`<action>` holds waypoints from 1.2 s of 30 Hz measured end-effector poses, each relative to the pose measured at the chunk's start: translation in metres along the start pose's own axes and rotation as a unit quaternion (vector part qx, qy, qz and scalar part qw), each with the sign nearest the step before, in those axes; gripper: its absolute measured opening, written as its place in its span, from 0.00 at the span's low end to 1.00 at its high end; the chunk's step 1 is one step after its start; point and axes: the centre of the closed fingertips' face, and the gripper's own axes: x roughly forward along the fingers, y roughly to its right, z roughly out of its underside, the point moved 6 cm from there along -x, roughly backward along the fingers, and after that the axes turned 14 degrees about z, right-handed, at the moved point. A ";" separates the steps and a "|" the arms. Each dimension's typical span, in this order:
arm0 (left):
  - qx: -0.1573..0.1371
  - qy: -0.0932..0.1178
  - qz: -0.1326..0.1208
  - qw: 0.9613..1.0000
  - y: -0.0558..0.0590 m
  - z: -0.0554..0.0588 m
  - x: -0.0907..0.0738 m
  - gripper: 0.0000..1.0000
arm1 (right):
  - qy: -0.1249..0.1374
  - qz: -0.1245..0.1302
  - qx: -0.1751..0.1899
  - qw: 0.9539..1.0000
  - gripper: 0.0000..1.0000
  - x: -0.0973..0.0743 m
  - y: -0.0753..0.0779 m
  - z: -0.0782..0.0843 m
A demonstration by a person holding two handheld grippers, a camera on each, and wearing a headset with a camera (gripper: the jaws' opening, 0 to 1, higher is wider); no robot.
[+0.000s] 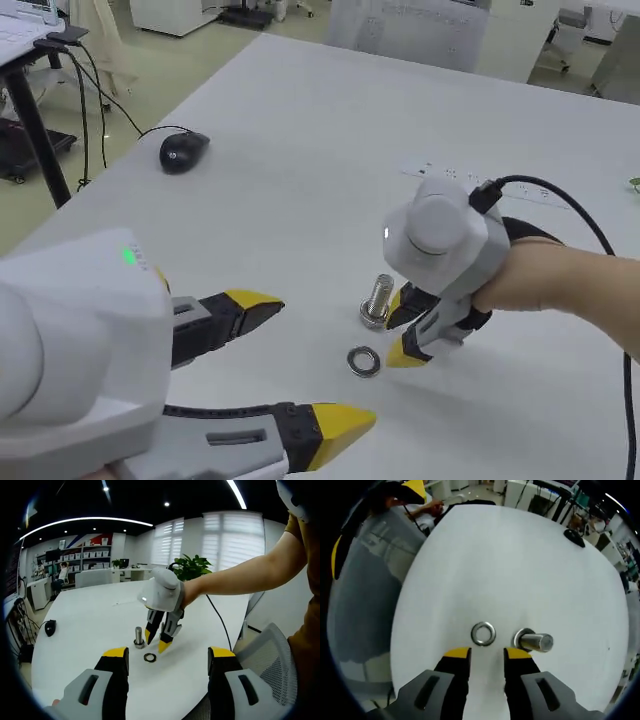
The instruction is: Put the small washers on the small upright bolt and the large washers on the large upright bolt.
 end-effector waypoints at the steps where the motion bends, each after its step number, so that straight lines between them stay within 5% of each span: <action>1: 0.000 0.000 0.000 1.000 0.000 0.000 -0.001 0.63 | 0.002 -0.003 0.000 1.000 0.27 0.002 -0.002 -0.002; 17: -0.010 0.006 -0.009 1.000 -0.001 0.003 -0.007 0.63 | 0.007 -0.017 -0.010 1.000 0.32 0.020 -0.007 -0.009; 36: -0.009 0.006 -0.010 1.000 0.000 0.002 -0.005 0.63 | -0.004 -0.022 -0.036 0.999 0.23 0.021 -0.011 -0.013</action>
